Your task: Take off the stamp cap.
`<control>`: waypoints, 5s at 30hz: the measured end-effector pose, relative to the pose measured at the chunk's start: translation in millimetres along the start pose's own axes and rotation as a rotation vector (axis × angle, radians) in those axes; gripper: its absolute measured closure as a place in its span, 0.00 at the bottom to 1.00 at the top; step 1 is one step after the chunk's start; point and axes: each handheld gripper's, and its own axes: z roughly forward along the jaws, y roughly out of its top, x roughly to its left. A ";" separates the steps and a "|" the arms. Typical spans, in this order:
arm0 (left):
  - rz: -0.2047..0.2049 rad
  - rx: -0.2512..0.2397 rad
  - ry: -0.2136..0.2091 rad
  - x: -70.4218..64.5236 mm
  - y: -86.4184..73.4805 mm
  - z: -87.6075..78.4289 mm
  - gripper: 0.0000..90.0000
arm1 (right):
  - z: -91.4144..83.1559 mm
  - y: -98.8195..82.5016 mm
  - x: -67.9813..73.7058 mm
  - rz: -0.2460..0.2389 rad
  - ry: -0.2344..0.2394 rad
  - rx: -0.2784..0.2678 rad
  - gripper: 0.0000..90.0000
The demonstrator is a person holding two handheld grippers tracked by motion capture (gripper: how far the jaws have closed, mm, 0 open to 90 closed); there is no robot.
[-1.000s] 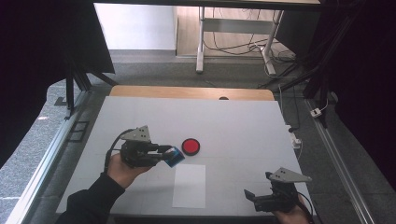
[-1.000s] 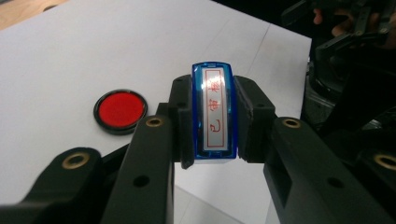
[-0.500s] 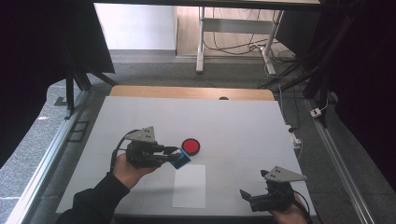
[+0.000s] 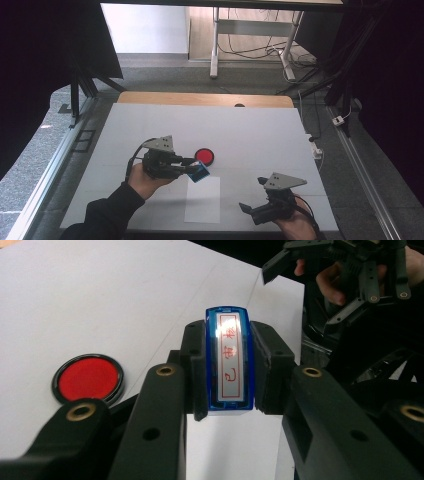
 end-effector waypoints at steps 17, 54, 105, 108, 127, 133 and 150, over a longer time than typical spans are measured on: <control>0.031 -0.002 -0.034 -3.4 -5.1 0.2 0.78 | 42.2 23.2 14.4 -0.049 0.136 0.042 0.00; 0.151 0.001 -0.202 -6.7 -5.8 6.2 0.78 | 88.3 54.8 16.5 -0.143 0.460 0.037 0.55; 0.204 -0.047 -0.248 -13.0 -1.5 -3.8 0.79 | 84.0 54.2 13.0 -0.148 0.552 0.078 0.77; 0.202 -0.050 -0.240 -11.8 -2.0 -7.0 0.79 | 82.5 55.4 11.9 -0.138 0.547 0.063 0.76; 0.188 -0.050 -0.133 -15.1 -6.7 -10.5 0.78 | 75.8 53.0 12.4 -0.201 0.460 0.030 0.76; 0.173 -0.046 -0.112 -14.2 -8.9 -11.7 0.78 | 71.4 50.1 13.3 -0.227 0.401 0.020 0.76; 0.114 -0.036 -0.084 -10.2 -12.9 -11.4 0.78 | 47.1 43.3 -10.4 -0.067 0.311 -0.054 0.76</control>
